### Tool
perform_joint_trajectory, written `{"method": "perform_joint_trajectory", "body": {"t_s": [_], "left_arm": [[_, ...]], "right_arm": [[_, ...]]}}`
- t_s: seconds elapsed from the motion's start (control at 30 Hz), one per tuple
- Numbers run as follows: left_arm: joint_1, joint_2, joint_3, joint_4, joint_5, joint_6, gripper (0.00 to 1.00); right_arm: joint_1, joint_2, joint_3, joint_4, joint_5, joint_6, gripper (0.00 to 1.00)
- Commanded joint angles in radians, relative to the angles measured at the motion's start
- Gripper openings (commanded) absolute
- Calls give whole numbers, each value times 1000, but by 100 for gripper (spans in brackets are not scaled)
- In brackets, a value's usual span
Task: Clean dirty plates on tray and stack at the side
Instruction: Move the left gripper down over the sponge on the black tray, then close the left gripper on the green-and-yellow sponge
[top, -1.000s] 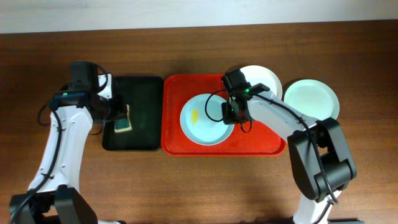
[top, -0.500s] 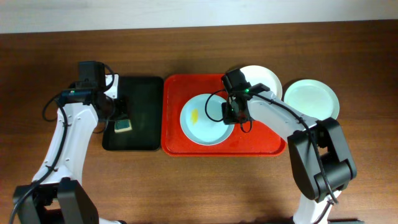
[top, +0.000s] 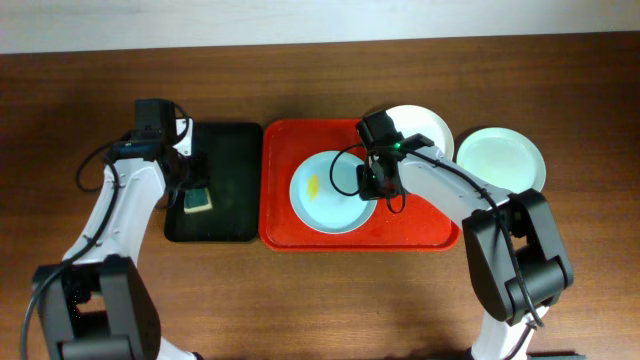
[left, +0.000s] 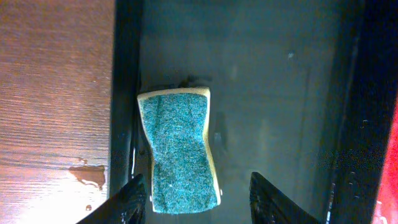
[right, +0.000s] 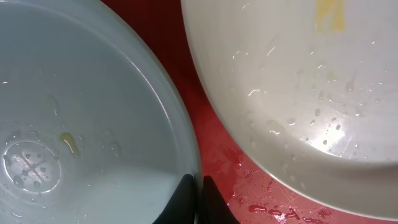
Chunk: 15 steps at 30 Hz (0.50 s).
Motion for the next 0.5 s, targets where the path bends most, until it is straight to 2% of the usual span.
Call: {"method": "perform_joint_trajectory", "body": {"t_s": [0.0,0.2,0.47], "left_arm": [[-2,45,-12,3,-14,1,48],[-2,100,-12,-2,-63,-28,42],[6,153,-12,4,-47,-97,45]], "right_arm": [[-5,-25,9,-5,30,-3,4],[-5,-25,9,-5,30,-3,5],[-5,-25,9,-5,30,-3,4]]}}
